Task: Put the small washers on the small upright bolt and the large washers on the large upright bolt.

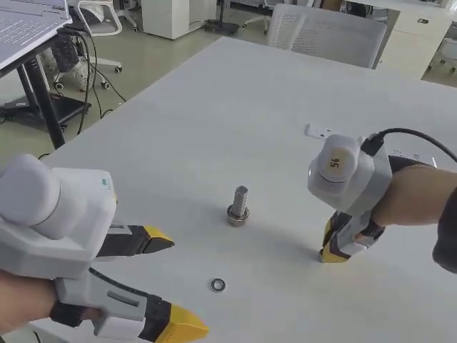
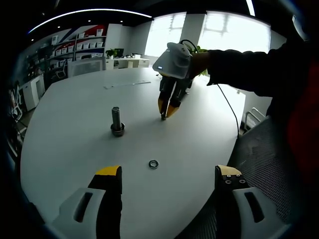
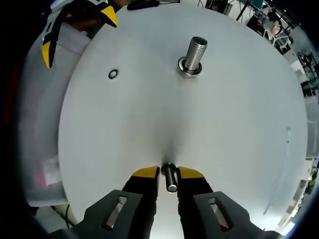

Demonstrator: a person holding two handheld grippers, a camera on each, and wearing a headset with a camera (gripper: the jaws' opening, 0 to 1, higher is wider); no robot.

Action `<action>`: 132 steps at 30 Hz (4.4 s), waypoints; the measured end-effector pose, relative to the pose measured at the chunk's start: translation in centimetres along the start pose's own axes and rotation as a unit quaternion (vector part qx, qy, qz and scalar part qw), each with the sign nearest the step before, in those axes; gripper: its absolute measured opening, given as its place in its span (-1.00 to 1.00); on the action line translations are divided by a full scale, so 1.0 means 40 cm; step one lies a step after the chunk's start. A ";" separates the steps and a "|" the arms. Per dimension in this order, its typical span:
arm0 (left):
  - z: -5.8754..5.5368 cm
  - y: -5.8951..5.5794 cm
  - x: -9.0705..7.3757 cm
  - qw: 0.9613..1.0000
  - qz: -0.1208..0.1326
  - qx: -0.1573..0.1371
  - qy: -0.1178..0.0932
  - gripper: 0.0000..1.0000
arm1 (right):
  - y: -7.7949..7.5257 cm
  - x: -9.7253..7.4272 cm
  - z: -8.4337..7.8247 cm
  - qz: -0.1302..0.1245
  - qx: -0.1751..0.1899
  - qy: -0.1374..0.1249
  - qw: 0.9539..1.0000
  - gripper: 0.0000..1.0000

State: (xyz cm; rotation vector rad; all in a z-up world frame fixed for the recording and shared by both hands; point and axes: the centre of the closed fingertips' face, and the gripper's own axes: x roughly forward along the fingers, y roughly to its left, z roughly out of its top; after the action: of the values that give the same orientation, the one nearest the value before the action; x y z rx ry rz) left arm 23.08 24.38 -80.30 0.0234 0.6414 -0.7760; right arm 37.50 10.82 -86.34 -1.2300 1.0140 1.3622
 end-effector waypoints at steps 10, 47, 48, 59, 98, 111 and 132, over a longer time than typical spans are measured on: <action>-0.001 -0.003 0.000 1.000 -0.002 0.001 0.000 0.51 | -0.003 -0.011 -0.004 -0.006 0.008 -0.005 1.000 -0.64; 0.006 -0.002 0.004 1.000 -0.005 0.007 0.000 0.51 | 0.037 -0.055 -0.067 -0.021 0.044 -0.022 0.999 -0.57; 0.006 -0.003 0.004 1.000 -0.005 0.008 0.000 0.51 | 0.040 -0.054 -0.069 -0.020 0.044 -0.021 0.999 -0.57; 0.005 -0.005 0.006 1.000 -0.005 0.010 -0.003 0.51 | 0.085 -0.043 -0.070 -0.013 0.045 -0.028 0.998 -0.57; 0.019 0.004 -0.001 1.000 -0.003 0.015 -0.012 0.51 | 0.182 -0.055 0.216 0.012 -0.058 -0.074 0.996 -0.55; 0.016 0.000 -0.003 1.000 -0.003 0.016 -0.012 0.51 | 0.213 -0.018 0.295 0.026 -0.092 -0.073 0.993 -0.55; 0.008 -0.006 -0.006 1.000 -0.005 0.017 -0.011 0.51 | 0.230 0.049 0.347 0.041 -0.117 -0.060 0.991 -0.56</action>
State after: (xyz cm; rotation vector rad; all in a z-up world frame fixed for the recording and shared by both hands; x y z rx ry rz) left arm 22.94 24.28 -79.86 0.0428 0.6074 -0.7962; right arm 26.30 23.30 -86.78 -1.2716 0.8461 1.6348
